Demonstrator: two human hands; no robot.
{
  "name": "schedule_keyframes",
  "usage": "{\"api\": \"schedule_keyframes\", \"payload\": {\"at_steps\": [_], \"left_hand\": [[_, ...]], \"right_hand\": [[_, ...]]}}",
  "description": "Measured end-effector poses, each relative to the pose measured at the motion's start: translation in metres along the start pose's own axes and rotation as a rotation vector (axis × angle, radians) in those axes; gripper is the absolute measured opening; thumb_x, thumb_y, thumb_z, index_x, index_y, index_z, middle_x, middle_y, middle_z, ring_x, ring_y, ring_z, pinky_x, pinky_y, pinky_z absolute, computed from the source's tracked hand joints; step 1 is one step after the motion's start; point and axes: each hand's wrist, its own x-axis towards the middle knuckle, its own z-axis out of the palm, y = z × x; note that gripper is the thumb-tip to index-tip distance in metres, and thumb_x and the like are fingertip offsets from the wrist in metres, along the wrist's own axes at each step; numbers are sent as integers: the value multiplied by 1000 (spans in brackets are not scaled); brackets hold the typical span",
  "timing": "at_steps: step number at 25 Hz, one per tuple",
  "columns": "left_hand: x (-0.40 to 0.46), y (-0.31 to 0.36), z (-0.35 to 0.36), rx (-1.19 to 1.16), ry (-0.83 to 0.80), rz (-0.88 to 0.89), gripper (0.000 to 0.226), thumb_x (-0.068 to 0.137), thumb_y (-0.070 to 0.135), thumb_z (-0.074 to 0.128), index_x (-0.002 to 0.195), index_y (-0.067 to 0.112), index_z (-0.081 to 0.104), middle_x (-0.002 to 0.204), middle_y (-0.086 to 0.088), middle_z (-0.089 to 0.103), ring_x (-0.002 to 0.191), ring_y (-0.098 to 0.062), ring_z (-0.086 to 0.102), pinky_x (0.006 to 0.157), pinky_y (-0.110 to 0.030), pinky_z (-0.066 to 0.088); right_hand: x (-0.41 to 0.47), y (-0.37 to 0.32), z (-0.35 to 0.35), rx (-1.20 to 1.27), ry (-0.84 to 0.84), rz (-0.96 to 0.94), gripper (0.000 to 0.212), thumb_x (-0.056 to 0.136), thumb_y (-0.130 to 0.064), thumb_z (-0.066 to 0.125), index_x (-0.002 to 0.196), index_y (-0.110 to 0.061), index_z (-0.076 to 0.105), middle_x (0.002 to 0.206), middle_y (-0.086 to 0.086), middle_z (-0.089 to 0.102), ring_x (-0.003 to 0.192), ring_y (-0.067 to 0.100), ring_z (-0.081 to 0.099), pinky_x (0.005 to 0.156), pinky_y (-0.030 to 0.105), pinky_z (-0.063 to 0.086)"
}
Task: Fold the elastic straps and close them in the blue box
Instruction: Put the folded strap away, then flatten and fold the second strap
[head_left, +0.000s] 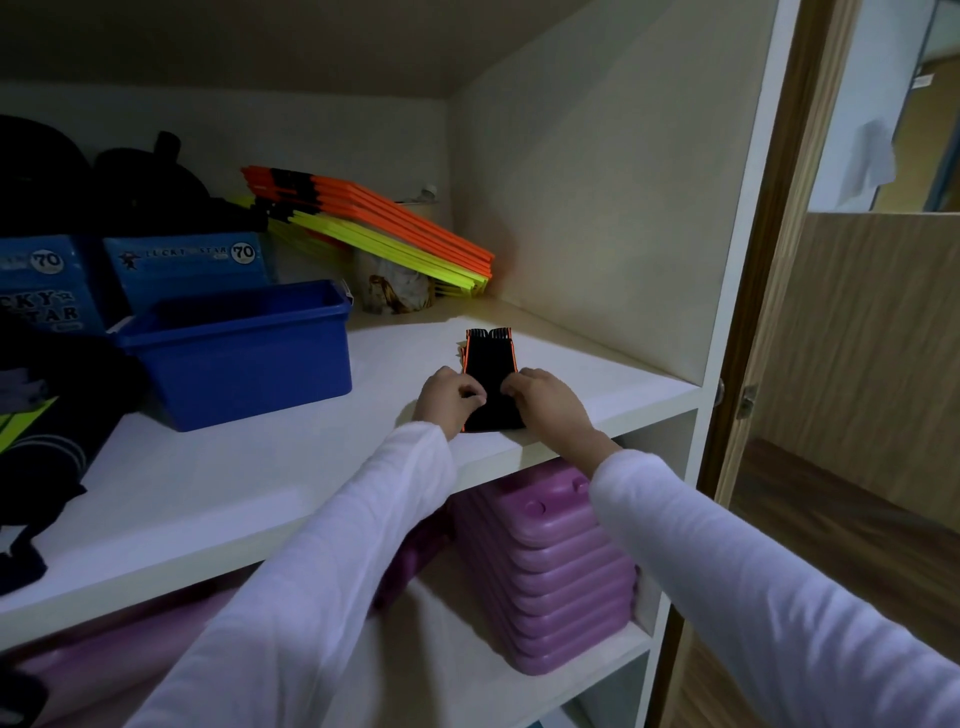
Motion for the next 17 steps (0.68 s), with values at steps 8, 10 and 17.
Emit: {"api": "schedule_keyframes", "payload": {"at_steps": [8,10,17], "left_hand": [[-22,2,-8,181,-182,92,50,78,41,68,120,16,58,113,3,59,107,-17,56,93,-31,46],[-25,4,-10,235,-182,125,46,79,34,67,120,16,57,116,-1,61,108,-20,57,90,-30,45],[-27,14,-16,-31,-156,84,45,91,46,50,100,5,68,105,-11,63,102,-26,60,91,-39,46]], "right_hand": [[-8,15,-22,70,-271,-70,52,81,-31,68,128,-12,55,120,10,60,114,25,52,93,33,42],[-8,14,-22,61,-248,-93,49,79,-30,69,123,-11,59,114,11,62,108,26,55,86,32,43],[-27,16,-33,-15,-183,-222,75,59,-56,36,112,-13,67,97,9,69,97,24,59,80,28,43]]}}
